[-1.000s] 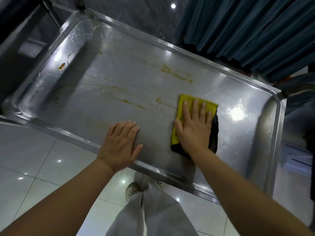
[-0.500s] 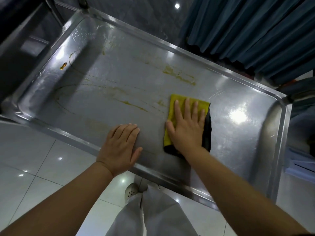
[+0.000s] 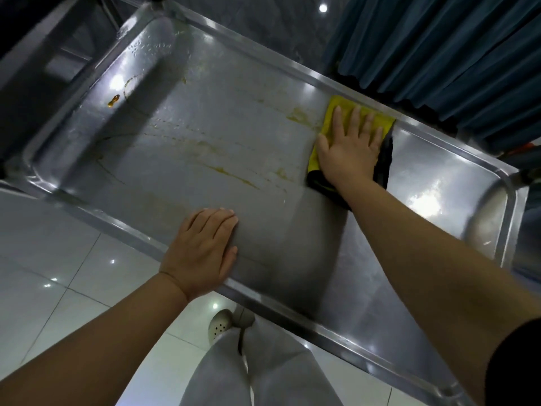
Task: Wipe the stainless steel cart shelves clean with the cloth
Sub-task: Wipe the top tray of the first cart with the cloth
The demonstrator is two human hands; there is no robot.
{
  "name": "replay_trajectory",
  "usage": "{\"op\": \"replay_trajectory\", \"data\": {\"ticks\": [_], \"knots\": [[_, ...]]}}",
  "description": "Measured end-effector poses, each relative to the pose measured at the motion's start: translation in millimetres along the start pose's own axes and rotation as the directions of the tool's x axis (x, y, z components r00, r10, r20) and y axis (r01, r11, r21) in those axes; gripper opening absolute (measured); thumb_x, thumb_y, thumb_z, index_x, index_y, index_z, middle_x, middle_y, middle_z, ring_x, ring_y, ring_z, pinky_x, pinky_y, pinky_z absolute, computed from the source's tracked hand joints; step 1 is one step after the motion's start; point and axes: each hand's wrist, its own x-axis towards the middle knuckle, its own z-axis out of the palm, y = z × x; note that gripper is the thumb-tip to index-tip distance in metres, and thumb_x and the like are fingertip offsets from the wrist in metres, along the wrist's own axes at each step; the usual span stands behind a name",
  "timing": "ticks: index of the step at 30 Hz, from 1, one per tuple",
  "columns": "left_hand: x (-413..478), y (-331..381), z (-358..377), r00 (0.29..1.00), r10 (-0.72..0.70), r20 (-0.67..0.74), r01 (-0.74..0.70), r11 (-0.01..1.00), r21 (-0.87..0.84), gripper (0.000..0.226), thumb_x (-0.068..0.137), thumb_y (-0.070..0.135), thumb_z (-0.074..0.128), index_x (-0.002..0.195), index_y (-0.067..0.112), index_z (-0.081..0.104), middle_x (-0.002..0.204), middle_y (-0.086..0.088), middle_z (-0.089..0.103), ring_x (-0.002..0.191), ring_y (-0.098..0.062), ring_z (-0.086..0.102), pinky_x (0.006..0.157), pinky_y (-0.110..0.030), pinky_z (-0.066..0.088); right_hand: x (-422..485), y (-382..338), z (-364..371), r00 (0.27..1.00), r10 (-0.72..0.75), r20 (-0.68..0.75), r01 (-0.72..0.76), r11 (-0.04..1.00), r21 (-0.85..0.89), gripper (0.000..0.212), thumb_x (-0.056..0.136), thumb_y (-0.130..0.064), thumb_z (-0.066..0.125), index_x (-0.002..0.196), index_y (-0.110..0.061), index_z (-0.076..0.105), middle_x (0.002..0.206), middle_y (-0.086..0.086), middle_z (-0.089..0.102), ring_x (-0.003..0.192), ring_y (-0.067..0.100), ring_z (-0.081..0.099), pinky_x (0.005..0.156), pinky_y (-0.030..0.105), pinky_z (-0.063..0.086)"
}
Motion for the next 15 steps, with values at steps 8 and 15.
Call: {"op": "replay_trajectory", "data": {"ticks": [8,15], "knots": [[1,5,-6,1.000,0.012,0.005,-0.012,1.000,0.024,0.046,0.081,0.031,0.041,0.109,0.000,0.060,0.111,-0.018,0.060,0.105,-0.029,0.045,0.096,-0.041,0.030,-176,-40,37,0.972,-0.235,0.008,0.235,0.972,-0.020,0.071,0.092,-0.057,0.028,0.153,-0.026,0.008,0.160,0.011,0.001,0.146,0.036,-0.007,0.117,0.054,0.001],[2,8,-8,1.000,0.021,-0.021,-0.020,1.000,0.017,0.044,0.080,0.032,0.041,0.108,0.003,0.059,0.110,-0.017,0.062,0.102,-0.028,0.046,0.089,-0.040,0.032,-197,-52,45,0.972,-0.236,-0.001,0.236,0.972,-0.011,0.072,0.087,-0.056,0.034,0.151,-0.026,0.024,0.159,0.011,0.017,0.146,0.037,0.008,0.114,0.056,0.009]]}}
